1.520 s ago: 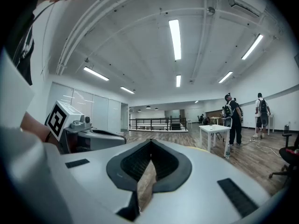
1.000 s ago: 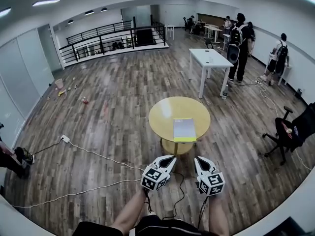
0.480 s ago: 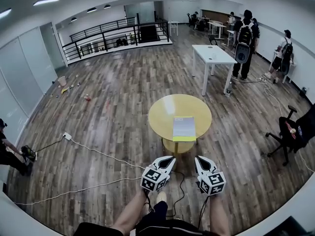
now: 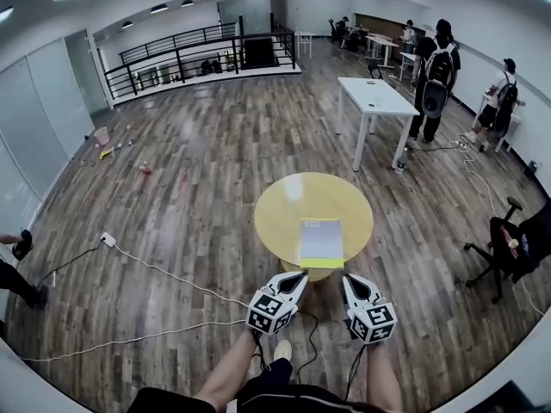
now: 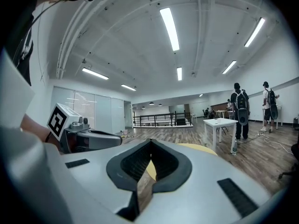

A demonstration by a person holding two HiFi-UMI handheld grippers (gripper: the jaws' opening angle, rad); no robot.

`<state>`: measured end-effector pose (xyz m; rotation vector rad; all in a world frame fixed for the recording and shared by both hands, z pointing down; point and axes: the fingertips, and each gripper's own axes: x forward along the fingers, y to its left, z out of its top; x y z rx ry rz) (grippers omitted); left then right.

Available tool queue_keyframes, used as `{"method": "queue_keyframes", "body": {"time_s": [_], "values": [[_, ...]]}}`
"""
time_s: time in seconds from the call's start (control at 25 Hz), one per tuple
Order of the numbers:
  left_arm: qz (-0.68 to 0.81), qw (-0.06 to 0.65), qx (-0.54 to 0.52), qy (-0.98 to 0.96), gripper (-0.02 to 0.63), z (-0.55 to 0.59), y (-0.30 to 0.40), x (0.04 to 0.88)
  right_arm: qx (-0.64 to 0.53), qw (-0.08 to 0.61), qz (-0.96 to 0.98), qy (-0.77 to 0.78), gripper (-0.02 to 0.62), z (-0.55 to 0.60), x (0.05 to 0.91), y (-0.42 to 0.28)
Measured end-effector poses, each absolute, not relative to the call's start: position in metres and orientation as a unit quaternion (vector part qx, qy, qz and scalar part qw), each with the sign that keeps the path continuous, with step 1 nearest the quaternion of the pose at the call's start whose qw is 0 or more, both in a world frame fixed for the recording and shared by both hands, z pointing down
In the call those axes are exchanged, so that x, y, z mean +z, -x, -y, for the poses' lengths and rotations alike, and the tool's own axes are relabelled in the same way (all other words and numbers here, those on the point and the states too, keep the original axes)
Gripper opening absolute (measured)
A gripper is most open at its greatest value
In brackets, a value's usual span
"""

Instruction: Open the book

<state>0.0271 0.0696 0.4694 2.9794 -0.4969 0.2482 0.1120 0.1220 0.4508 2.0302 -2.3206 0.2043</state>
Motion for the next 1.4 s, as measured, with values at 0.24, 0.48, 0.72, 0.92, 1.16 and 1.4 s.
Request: {"method": "queue_keyframes", "body": {"time_s": [0.24, 0.48, 0.72, 0.92, 1.16, 1.4], "values": [[0.155, 0.055, 0.083, -0.983, -0.002, 0.0, -0.046, 0.464, 0.07, 0.024, 0.747, -0.661, 0.003, -0.054, 0.446, -0.127], [0.146, 0.059, 0.083, -0.984, -0.002, 0.06, -0.062, 0.466, 0.068, 0.029, 0.74, -0.668, 0.003, 0.006, 0.443, -0.144], [0.136, 0.065, 0.081, -0.985, -0.002, 0.107, -0.072, 0.469, 0.073, 0.033, 0.733, -0.675, 0.003, 0.05, 0.447, -0.154], [0.13, 0.069, 0.082, -0.986, -0.002, 0.126, -0.081, 0.475, 0.079, 0.038, 0.728, -0.68, 0.003, 0.067, 0.453, -0.162], [0.123, 0.074, 0.086, -0.986, -0.002, 0.133, -0.093, 0.482, 0.078, 0.04, 0.727, -0.681, 0.003, 0.079, 0.455, -0.173], [0.131, 0.077, 0.085, -0.985, -0.002, 0.132, -0.107, 0.48, 0.077, 0.044, 0.734, -0.674, 0.003, 0.079, 0.454, -0.184]]}}
